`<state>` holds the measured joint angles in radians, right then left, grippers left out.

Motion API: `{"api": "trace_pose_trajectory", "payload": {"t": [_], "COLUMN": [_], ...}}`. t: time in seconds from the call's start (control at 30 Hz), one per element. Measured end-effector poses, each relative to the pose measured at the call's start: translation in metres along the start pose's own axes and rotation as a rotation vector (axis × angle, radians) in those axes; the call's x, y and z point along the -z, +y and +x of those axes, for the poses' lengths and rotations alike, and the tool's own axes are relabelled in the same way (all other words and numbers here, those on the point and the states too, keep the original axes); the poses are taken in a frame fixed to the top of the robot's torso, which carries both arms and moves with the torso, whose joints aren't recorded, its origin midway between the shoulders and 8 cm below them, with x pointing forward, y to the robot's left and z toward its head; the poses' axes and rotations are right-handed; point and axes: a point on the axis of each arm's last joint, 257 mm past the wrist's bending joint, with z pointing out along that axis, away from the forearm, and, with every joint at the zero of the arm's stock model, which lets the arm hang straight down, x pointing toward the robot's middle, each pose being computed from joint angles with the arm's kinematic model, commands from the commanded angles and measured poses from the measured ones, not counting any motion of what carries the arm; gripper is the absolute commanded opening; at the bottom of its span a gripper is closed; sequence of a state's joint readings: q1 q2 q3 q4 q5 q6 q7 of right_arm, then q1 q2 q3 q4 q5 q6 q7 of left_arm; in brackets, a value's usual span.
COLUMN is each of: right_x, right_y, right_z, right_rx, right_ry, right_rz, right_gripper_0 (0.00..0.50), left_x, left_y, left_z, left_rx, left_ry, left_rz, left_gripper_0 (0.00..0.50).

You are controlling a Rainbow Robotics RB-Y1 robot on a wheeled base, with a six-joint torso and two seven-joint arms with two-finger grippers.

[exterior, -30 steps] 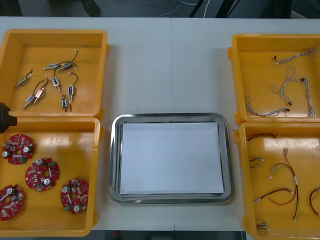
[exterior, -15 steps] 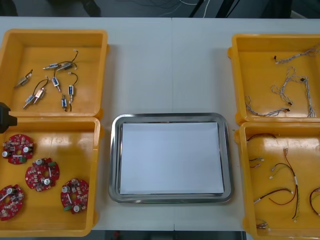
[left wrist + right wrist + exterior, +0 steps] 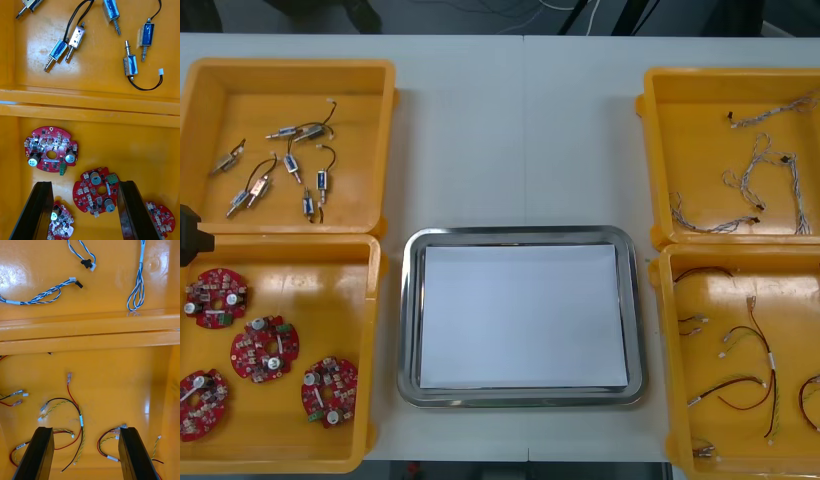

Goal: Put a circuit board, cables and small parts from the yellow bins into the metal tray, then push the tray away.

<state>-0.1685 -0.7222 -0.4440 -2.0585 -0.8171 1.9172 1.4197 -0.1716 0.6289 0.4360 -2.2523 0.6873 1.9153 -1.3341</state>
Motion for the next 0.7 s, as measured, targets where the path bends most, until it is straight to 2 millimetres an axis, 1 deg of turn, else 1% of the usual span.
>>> {"api": "trace_pose_trajectory", "payload": {"t": [0.7], "right_x": [0.0], "right_y": [0.0], "right_z": [0.0], "right_rx": [0.0], "right_ry": [0.0], "right_rz": [0.0], "right_gripper_0": [0.5], "left_x": [0.0], "left_y": [0.0], "left_z": [0.0], "left_rx": [0.0], "left_ry": [0.0], "left_rz": [0.0], "left_gripper_0": [0.5]}}
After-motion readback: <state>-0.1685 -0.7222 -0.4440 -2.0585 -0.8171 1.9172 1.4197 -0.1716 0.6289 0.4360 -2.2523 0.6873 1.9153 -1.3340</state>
